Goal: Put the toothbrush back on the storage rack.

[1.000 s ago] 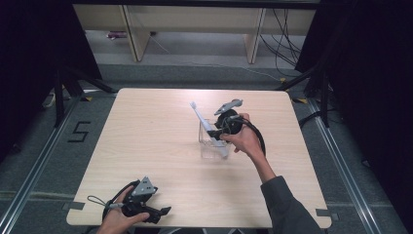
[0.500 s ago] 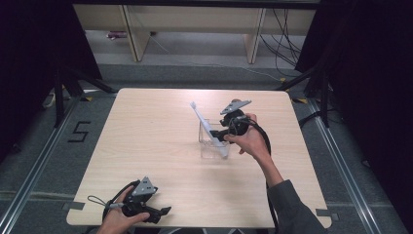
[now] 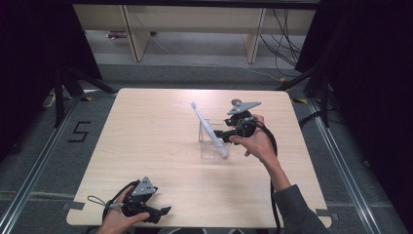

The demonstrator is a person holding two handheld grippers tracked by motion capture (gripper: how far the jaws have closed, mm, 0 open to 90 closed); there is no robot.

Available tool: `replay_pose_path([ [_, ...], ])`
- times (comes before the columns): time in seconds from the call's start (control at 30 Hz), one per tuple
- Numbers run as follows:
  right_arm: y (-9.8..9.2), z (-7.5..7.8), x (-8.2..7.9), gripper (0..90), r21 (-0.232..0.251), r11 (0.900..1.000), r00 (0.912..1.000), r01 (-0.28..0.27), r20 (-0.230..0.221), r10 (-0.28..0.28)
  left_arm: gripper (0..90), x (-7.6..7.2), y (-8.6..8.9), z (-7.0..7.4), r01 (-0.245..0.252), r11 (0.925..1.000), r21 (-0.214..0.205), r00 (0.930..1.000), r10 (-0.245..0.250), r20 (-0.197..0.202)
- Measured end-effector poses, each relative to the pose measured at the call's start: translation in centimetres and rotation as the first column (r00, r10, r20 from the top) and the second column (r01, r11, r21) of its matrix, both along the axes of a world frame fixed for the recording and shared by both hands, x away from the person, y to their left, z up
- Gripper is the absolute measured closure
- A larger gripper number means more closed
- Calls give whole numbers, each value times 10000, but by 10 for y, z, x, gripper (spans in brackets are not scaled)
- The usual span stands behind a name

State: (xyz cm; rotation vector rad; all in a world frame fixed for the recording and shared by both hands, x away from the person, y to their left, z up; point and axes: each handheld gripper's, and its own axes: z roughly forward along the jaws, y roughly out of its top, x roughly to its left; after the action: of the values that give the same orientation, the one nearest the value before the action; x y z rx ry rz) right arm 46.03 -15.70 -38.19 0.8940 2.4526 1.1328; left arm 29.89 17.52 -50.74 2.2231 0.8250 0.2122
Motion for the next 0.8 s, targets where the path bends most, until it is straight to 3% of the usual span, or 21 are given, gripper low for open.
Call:
replay_pose_path([
  [0.3, -6, 1, -9, 370, 233, 9996, 9998, 182, -32, -181, 151, 0, 0, 0, -19, 10000, -4, 10000, 19, -2],
  [0.33, -8, 0, -9, 367, 199, 9998, 9999, 55, 148, -57, 151, 0, 0, 0, -11, 10000, 5, 10000, 11, 0],
  [0.37, -8, -1, -11, 366, 266, 9994, 9998, 202, -10, -202, 151, 0, 0, 0, -11, 10000, 5, 10000, 11, 0],
  [0.63, -16, -2, -14, 351, 346, 9991, 9995, 243, 213, -251, 151, 0, 0, 0, -16, 10000, 7, 10000, 16, -1],
  [0.67, -17, -2, -13, 348, 269, 9995, 9989, 174, 420, -185, 151, 0, 0, 0, -16, 10000, 3, 10000, 16, -1],
  [0.77, -19, -1, -16, 344, 297, 9993, 9995, 239, 212, -245, 151, 0, 0, 0, -23, 10000, -4, 10000, 23, -1],
  [0.8, -20, -1, -17, 340, 366, 9992, 9989, 175, 420, -191, 151, 0, 0, 0, -20, 10000, 2, 10000, 20, -2],
])
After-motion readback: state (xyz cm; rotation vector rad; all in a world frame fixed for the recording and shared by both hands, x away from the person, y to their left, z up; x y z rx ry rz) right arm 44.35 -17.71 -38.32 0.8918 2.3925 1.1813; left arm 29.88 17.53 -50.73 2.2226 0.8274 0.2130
